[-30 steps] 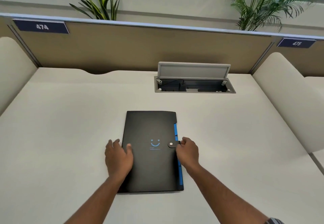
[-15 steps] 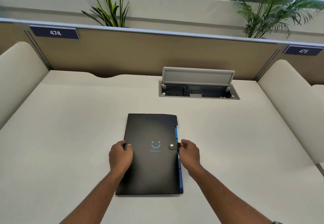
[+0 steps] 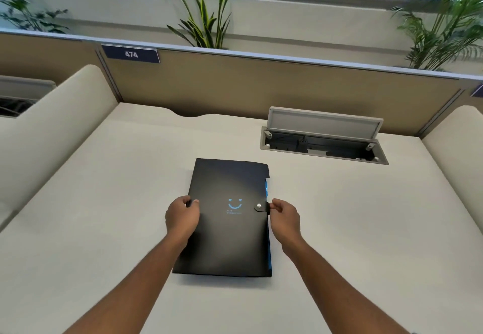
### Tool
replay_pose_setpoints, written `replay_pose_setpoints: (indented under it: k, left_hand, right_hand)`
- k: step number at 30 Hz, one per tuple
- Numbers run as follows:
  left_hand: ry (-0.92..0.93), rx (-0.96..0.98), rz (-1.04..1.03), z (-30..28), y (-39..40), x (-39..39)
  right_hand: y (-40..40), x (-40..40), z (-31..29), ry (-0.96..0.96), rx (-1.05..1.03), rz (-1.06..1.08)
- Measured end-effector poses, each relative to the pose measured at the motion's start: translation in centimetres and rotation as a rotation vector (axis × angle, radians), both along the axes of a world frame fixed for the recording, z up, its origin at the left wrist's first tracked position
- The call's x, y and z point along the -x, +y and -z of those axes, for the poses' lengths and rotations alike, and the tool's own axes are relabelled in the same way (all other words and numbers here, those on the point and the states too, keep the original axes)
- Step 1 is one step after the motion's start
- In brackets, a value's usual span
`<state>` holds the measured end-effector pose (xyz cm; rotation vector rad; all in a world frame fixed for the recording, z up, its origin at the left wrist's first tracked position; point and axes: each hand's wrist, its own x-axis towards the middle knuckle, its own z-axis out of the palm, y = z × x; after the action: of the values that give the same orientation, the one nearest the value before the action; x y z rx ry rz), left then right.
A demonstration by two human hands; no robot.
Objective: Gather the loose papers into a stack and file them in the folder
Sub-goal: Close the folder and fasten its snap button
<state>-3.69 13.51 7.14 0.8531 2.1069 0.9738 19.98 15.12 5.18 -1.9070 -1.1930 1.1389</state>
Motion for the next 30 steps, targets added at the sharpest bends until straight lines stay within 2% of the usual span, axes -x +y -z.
replay_pose_setpoints:
  k: [11,16,21,30]
  left_hand:
    - [-0.052,-0.015,0.095,-1.2,8.4,7.1]
    - [-0.018,-0.007,0.147,-1.7,13.5,9.8]
    - [-0.08,0.017,0.193,-0.3,18.8,11.5]
    - [-0.116,0.028,0.18,3.5,27.4,11.5]
  right_hand:
    - [7.5,6.6,-1.3,0.033,-0.058,0.06]
    - [12.6,9.3,-1.4,0.144,-0.034,0.128]
    - [17.6,11.2,-1.5,0.15,-0.044,0.246]
    - [25.5,11.2,1.9,0.106,-0.018,0.304]
